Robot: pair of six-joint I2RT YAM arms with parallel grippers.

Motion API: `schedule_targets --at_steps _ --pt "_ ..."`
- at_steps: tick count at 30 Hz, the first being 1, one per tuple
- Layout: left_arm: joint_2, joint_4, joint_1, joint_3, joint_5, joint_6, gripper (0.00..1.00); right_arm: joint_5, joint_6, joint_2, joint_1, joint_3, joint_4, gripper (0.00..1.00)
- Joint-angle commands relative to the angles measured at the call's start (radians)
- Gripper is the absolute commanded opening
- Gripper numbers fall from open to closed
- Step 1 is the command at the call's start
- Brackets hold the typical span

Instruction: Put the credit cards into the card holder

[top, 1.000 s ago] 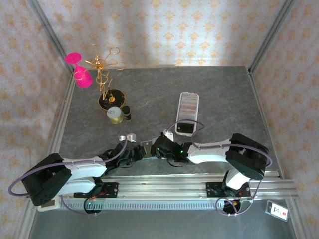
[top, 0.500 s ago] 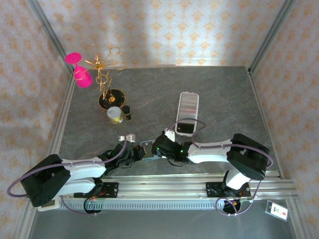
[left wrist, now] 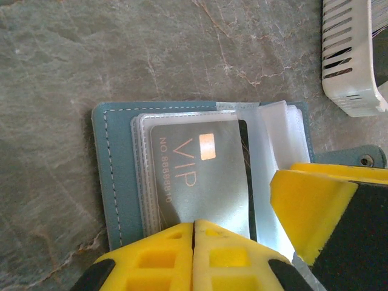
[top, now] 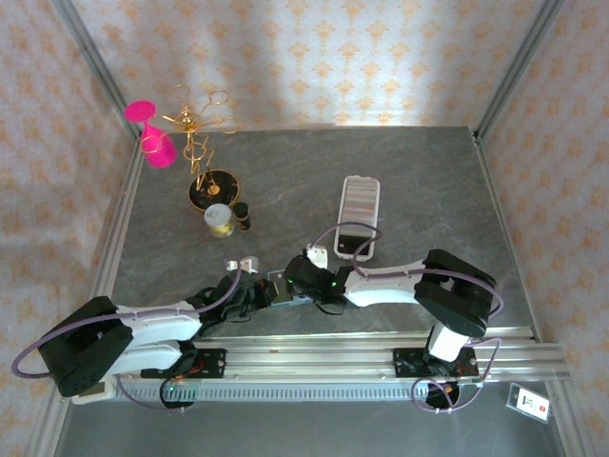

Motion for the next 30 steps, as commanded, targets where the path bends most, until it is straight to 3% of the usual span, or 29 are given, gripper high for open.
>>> schedule_targets --at_steps 1,14,23,30 --pt "-0.014 -0.051 -0.006 -0.027 -0.025 0.007 0.08 -0.054 0.007 0.011 0.002 -0.022 0.025 0.49" --pt "-0.027 0.001 -0.005 -0.055 -0.029 -0.009 0.09 -0.152 0.064 -0.056 0.002 -0.077 0.242 0.29" --pt "-0.036 0.100 0.005 -0.095 -0.010 -0.030 0.09 -0.185 0.087 -0.042 0.002 -0.082 0.288 0.24" --pt "-0.128 0.065 0.021 -0.107 -0.021 -0.041 0.12 -0.194 0.094 -0.024 0.001 -0.079 0.309 0.24"
